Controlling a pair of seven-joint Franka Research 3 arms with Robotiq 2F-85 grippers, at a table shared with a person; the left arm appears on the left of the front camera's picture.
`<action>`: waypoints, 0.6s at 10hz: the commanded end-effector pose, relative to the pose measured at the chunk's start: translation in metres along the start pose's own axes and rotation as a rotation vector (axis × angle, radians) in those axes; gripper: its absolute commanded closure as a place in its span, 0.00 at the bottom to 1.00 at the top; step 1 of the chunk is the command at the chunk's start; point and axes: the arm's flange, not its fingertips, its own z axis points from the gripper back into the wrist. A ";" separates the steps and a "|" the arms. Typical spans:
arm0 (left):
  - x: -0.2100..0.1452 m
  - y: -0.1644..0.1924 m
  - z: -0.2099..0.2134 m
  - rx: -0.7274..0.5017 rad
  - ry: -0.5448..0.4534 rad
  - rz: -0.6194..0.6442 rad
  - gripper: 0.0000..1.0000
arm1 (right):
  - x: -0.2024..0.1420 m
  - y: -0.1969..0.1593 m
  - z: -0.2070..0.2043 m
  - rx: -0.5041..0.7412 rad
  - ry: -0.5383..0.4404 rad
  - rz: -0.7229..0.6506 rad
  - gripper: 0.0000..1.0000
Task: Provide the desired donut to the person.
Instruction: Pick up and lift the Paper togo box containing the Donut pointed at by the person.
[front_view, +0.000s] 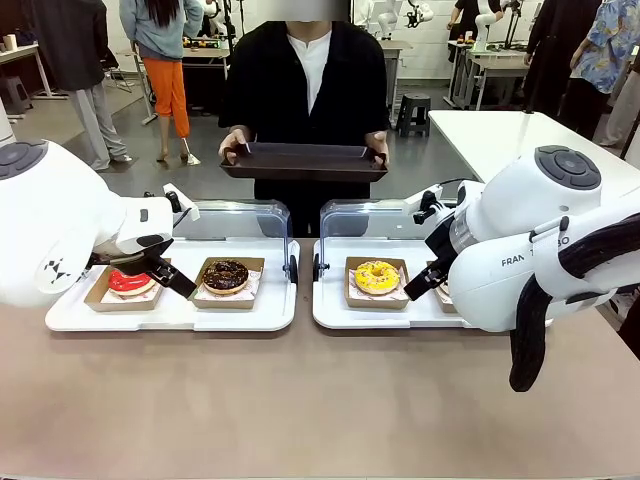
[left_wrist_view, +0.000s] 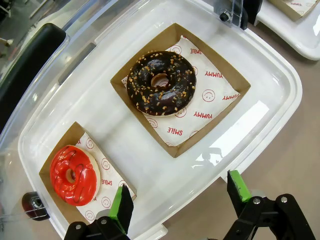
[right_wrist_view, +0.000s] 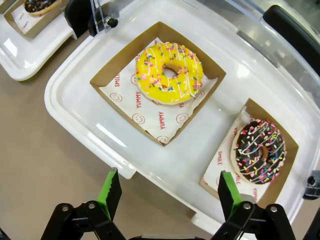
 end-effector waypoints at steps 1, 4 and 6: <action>0.005 0.009 0.023 0.050 0.073 0.028 0.00 | 0.003 0.000 0.021 -0.028 0.008 -0.004 0.00; -0.002 0.017 0.093 -0.027 0.083 -0.025 0.00 | -0.009 -0.004 0.095 -0.048 0.008 0.007 0.00; -0.006 0.025 0.144 -0.072 0.049 -0.041 0.00 | -0.023 0.002 0.153 -0.088 0.018 0.032 0.00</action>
